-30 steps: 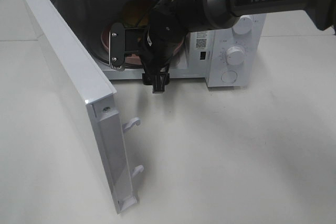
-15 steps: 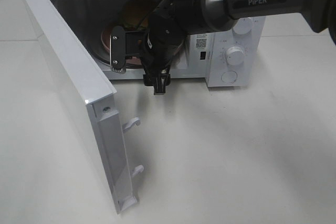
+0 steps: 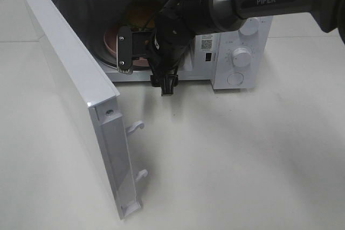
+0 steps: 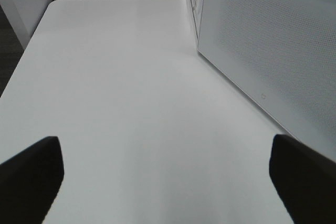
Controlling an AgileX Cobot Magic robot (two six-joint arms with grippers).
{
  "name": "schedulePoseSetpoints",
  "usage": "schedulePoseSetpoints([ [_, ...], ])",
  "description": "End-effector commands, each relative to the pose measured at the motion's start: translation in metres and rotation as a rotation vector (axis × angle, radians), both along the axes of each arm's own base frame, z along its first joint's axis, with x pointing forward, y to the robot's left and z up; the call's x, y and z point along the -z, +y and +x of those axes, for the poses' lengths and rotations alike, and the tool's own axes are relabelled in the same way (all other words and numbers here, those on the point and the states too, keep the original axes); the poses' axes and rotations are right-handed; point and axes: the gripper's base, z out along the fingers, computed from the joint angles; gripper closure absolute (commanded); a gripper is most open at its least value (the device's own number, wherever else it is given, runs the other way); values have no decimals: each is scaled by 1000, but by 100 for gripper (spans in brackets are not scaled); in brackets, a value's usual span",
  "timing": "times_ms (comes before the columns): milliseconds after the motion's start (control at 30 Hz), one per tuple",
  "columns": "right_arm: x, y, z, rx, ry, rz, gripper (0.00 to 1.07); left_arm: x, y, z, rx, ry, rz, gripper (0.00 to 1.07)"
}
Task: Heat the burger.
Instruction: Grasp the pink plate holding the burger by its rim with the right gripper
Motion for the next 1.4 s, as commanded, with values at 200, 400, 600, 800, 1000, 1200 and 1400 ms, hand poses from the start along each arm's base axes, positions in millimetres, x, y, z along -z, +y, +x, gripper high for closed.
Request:
schedulePoseSetpoints([
  [200, 0, -5, 7, 0, -23, 2, 28, 0, 0, -3, -3, -17, -3, 6],
  [400, -1, -10, 11, 3, -34, -6, 28, 0, 0, -3, -3, -17, -3, 6],
  [600, 2, -8, 12, -15, -47, 0, 29, 0, 0, -3, -3, -17, -3, 6],
  [800, 9, -7, 13, -20, -39, -4, 29, 0, 0, -3, -3, -17, -3, 6],
  [1000, 11, -5, 15, -21, -44, 1, 32, 0, 1, -3, -7, -18, 2, 6],
  [1200, 12, -5, 15, -15, -36, -10, 49, 0, 2, -3, -17, -20, 15, 6],
  [1400, 11, -5, 14, -13, -33, -6, 75, 0, 2, -3, -21, -20, 21, 6],
])
